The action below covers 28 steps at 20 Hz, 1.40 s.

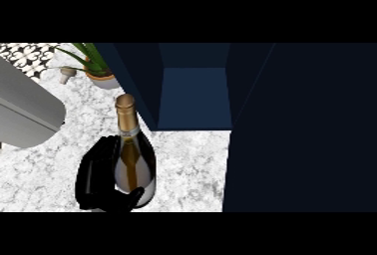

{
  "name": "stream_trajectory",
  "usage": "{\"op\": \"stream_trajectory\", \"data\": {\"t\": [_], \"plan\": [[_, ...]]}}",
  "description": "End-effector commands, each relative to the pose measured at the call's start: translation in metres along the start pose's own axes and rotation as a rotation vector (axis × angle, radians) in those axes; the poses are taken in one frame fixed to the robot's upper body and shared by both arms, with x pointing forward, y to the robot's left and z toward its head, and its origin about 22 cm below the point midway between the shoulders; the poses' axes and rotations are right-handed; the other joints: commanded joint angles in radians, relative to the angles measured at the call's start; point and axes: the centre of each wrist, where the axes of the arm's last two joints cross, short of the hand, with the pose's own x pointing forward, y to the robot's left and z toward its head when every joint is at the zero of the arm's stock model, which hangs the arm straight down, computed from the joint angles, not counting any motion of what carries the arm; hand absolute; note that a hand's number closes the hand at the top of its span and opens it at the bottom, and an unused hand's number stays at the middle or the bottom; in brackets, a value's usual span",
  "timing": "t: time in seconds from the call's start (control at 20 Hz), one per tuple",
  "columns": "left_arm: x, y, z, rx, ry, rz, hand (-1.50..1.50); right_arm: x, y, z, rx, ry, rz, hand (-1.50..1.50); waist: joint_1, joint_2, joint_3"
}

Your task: Pick up the wine, place it into the cabinet and close the cabinet

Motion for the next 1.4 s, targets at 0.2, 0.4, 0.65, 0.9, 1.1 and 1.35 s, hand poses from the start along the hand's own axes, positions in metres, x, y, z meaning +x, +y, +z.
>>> {"op": "stream_trajectory", "data": {"t": [0.2, 0.4, 0.65, 0.9, 1.1, 1.35], "plan": [[0.024, -0.072, -0.033, -0.015, 0.019, 0.02, 1.5, 0.038, 0.001, 0.023, 0.029, -0.053, -0.055, -1.5, -0.008, 0.003, -0.001], [0.038, -0.086, -0.051, 0.002, 0.051, 0.02, 1.5, 0.046, -0.006, 0.022, 0.046, -0.068, -0.036, -1.5, -0.006, 0.005, -0.001], [0.041, -0.113, -0.078, 0.062, 0.086, -0.017, 1.5, 0.04, -0.002, 0.02, 0.047, -0.076, -0.026, -1.5, -0.011, 0.004, -0.001], [0.024, -0.113, -0.099, 0.1, 0.105, -0.065, 1.5, 0.041, -0.003, 0.025, 0.024, -0.087, -0.049, -1.5, -0.016, 0.005, -0.001], [-0.006, -0.109, -0.092, 0.088, 0.098, -0.115, 1.5, 0.038, 0.001, 0.03, 0.027, -0.057, -0.066, -1.5, -0.02, 0.005, -0.001], [-0.04, -0.106, -0.086, 0.1, 0.15, -0.153, 1.5, 0.042, -0.004, 0.029, 0.059, -0.07, -0.05, -1.5, -0.031, 0.009, -0.002]]}}
